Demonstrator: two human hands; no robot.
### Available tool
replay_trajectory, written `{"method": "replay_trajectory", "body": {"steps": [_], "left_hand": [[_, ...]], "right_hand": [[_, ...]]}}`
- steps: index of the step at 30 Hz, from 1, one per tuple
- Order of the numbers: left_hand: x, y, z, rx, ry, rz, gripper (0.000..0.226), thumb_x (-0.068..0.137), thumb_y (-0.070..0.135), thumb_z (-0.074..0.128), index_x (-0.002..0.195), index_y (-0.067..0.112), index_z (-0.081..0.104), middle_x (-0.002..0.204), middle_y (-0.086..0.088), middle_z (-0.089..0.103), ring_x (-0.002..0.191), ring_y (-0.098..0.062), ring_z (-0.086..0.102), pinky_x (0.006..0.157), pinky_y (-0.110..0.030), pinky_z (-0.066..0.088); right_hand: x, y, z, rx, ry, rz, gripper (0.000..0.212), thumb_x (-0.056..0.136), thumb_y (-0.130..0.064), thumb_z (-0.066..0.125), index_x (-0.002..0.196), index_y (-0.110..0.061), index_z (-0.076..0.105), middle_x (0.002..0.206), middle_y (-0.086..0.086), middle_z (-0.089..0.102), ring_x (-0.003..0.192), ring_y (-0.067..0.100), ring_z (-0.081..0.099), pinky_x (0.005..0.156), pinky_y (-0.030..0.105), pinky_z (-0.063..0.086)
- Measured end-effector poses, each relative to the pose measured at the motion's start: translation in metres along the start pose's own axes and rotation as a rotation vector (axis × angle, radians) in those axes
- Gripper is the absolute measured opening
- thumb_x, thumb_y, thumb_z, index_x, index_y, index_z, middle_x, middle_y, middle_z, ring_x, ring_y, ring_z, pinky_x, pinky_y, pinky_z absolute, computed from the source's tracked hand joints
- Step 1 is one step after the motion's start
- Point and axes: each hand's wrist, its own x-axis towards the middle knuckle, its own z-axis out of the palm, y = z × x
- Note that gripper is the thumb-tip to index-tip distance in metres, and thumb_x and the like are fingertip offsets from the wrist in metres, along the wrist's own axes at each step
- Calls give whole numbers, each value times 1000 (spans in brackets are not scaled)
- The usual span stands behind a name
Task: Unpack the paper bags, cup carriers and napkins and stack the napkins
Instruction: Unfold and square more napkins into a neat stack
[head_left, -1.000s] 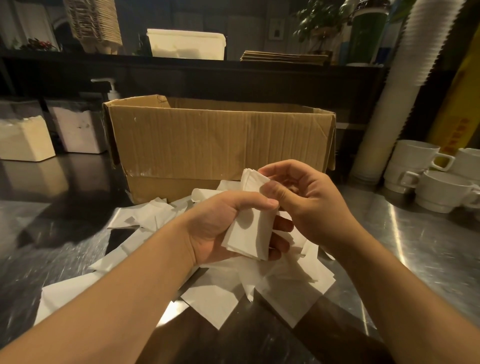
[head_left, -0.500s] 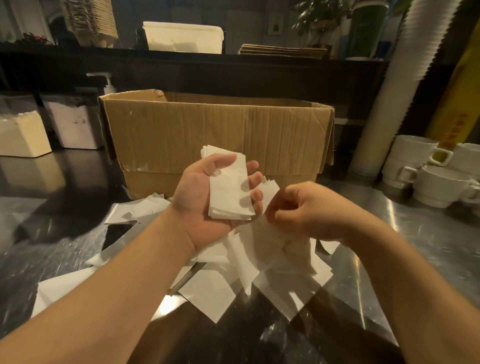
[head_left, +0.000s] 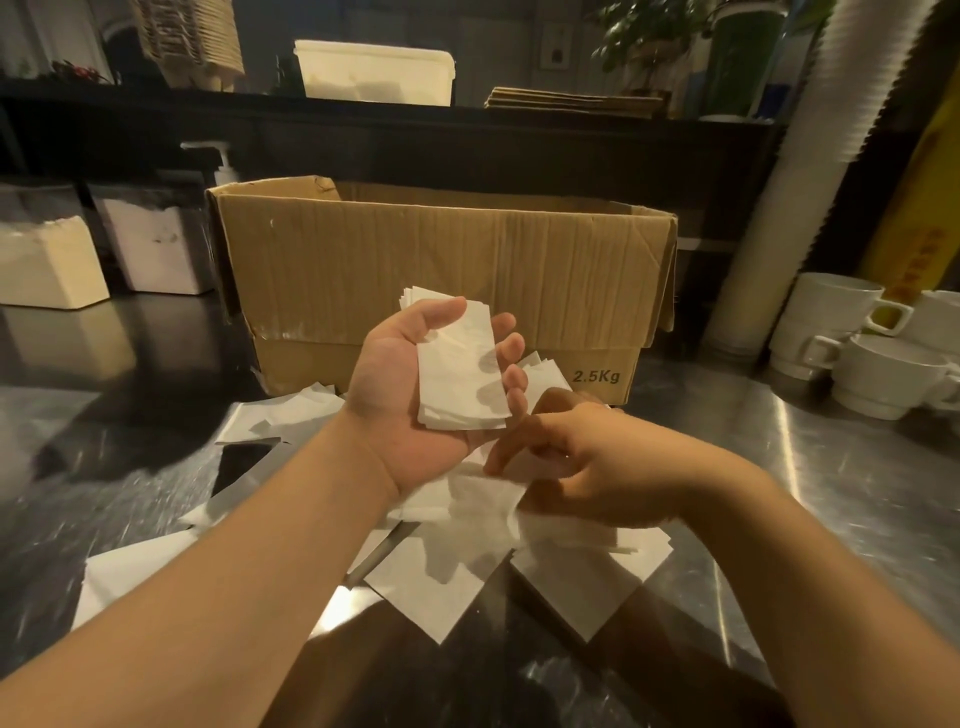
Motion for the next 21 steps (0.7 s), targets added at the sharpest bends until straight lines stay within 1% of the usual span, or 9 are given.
{"method": "replay_trajectory", "body": {"steps": [2, 5, 7, 9, 11, 14, 17, 19, 21], "left_hand": [[0, 0, 0, 3, 7, 8, 50, 81, 33, 60, 126, 10, 59, 97, -8, 61, 76, -23, 58, 75, -33, 48], [0, 0, -1, 16, 8, 11, 51, 80, 33, 60, 125, 10, 58, 97, -8, 61, 76, -23, 58, 73, -33, 48], [1, 1, -1, 26, 20, 11, 50, 81, 33, 60, 125, 10, 58, 96, -8, 61, 75, -23, 57, 72, -33, 48], [1, 1, -1, 19, 36, 16, 48, 81, 33, 60, 124, 10, 59, 94, -8, 61, 76, -23, 57, 74, -34, 48], [2, -1, -2, 9, 58, 29, 49, 81, 31, 62, 124, 9, 61, 98, -10, 63, 84, -24, 61, 82, -37, 51], [4, -4, -5, 85, 101, 53, 56, 76, 31, 67, 127, 7, 64, 118, -15, 63, 106, -31, 63, 100, -47, 50], [4, -6, -5, 170, 99, 18, 59, 78, 34, 66, 131, 9, 63, 118, -16, 65, 97, -33, 65, 87, -43, 50], [2, -8, -3, 215, 54, -26, 58, 87, 37, 60, 137, 7, 61, 115, -17, 66, 92, -31, 64, 81, -42, 48], [2, -11, -2, 226, 3, -46, 57, 95, 39, 54, 139, 3, 62, 116, -19, 62, 94, -33, 61, 82, -44, 49]], "right_hand": [[1, 0, -2, 53, 30, -12, 21, 97, -36, 66, 115, -47, 69, 113, -25, 48, 104, 4, 51, 84, 14, 49], [0, -3, -3, 101, 75, -9, 24, 99, -26, 64, 116, -40, 71, 106, -25, 53, 96, 6, 57, 83, 18, 54], [-2, -3, -7, 150, 121, -26, 16, 98, -28, 65, 107, -40, 72, 101, -21, 59, 92, 7, 60, 83, 23, 57], [-6, -3, -10, 297, 150, -65, 11, 96, -32, 65, 100, -34, 75, 97, -15, 69, 91, 8, 66, 83, 27, 59], [-10, -3, -13, 513, 157, -112, 15, 95, -32, 64, 104, -28, 75, 100, -13, 75, 96, 8, 72, 86, 26, 60], [-12, -3, -14, 725, 260, -163, 16, 90, -26, 66, 104, -32, 71, 99, -12, 77, 99, 21, 72, 89, 31, 61], [-8, 0, -14, 827, 385, -144, 22, 93, -9, 68, 101, -29, 70, 92, -12, 74, 96, 25, 71, 79, 36, 63], [-5, -1, -13, 889, 440, -118, 19, 94, -6, 66, 100, -23, 72, 85, -6, 72, 79, 21, 67, 68, 30, 59], [-1, -1, -9, 966, 484, -72, 16, 96, -10, 65, 100, -25, 71, 76, -4, 69, 70, 15, 58, 64, 25, 53]]}}
